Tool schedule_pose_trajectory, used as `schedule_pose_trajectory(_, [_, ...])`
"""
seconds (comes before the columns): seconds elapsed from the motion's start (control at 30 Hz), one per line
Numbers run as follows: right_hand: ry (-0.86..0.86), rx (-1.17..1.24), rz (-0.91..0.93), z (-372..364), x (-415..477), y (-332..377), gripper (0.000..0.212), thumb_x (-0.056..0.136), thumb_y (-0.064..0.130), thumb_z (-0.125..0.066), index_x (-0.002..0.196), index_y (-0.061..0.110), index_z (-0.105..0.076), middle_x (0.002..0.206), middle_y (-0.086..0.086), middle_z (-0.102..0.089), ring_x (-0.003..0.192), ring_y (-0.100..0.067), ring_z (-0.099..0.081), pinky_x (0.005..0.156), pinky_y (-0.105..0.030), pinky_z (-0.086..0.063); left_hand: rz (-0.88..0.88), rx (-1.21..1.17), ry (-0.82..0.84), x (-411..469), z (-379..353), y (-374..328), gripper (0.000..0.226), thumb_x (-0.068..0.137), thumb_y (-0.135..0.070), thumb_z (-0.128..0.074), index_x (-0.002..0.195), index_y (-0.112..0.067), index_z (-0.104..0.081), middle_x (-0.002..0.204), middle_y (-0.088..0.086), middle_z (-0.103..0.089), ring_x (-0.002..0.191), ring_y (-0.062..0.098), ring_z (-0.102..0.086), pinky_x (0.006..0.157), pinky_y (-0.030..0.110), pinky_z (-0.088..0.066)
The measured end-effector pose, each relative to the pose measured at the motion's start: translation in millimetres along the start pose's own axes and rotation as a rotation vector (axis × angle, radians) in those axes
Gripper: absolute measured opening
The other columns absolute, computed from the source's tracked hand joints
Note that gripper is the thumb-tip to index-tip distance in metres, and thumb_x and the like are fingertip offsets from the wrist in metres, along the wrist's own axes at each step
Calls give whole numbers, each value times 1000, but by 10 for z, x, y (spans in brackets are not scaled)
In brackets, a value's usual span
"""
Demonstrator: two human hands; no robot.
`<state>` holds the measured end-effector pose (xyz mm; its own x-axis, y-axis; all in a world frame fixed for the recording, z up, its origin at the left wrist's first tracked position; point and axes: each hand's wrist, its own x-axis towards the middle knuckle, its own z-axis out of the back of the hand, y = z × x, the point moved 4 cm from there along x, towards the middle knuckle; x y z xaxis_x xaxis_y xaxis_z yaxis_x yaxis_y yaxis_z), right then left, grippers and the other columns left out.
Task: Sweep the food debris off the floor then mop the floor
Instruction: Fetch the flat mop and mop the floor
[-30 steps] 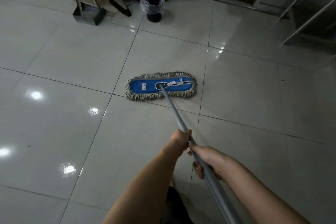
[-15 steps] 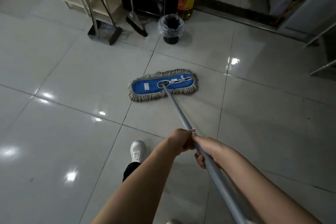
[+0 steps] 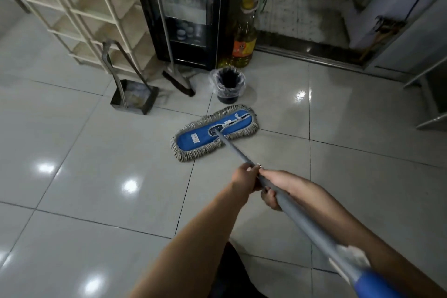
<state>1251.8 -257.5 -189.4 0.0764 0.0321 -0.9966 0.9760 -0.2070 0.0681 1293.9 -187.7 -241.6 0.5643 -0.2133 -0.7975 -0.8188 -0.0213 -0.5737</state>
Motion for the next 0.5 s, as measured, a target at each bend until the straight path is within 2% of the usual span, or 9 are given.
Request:
schedule_pose_trajectory(0.07, [18,5,-10,-62,-84,334,54,94,51,-40,58,13,-32,25,0,-32,15,-6,-32,20,-10,-25,-5,7,11,133,-26,-318,34,95,-7,-49,129,0,-47,72,9,-48,52,17,-46,31,15,-42])
schedule_pose_trajectory(0.13, [0,0,20,-83,-104,667,57,96,51,-35,54,13,-31,23,1,-29,13,-4,-30,18,-12,-24,-8,6,32,248,-43,-601,37,95,-6,-49,131,2,-45,83,14,-51,55,18,-47,33,16,-42])
schedule_pose_trajectory(0.23, [90,-6,-43,-98,-112,1148,68,91,56,-42,45,6,-45,31,-1,-39,19,-6,-39,22,-12,-31,-30,46,66,474,-25,-1052,38,95,-7,-51,129,8,-46,75,13,-50,52,18,-46,31,16,-39])
schedule_pose_trajectory(0.33, [163,-24,-58,-66,-161,1620,59,88,55,-49,56,6,-52,37,-2,-45,23,-8,-45,25,-16,-39,-41,44,119,647,-25,-1489,30,96,-6,-47,123,6,-51,87,18,-50,48,16,-48,32,15,-40])
schedule_pose_trajectory(0.4, [198,-5,-46,-93,-231,1947,48,87,50,-52,68,7,-52,40,-3,-47,25,-9,-47,25,-17,-40,-48,73,170,756,-67,-1791,21,97,-5,-44,111,4,-57,76,14,-54,37,10,-53,33,15,-42])
schedule_pose_trajectory(0.47, [200,0,-24,-98,-318,2214,40,88,46,-52,75,8,-48,41,-3,-47,25,-8,-47,25,-16,-39,-36,54,199,829,-91,-2041,24,97,-3,-41,114,6,-55,60,8,-50,27,4,-49,31,14,-40])
schedule_pose_trajectory(0.5, [199,-3,-10,-122,-375,2377,39,90,44,-50,76,8,-47,42,-3,-47,24,-8,-46,24,-15,-38,-33,55,222,886,-97,-2194,23,97,-2,-40,114,3,-55,61,7,-48,26,4,-48,31,14,-39])
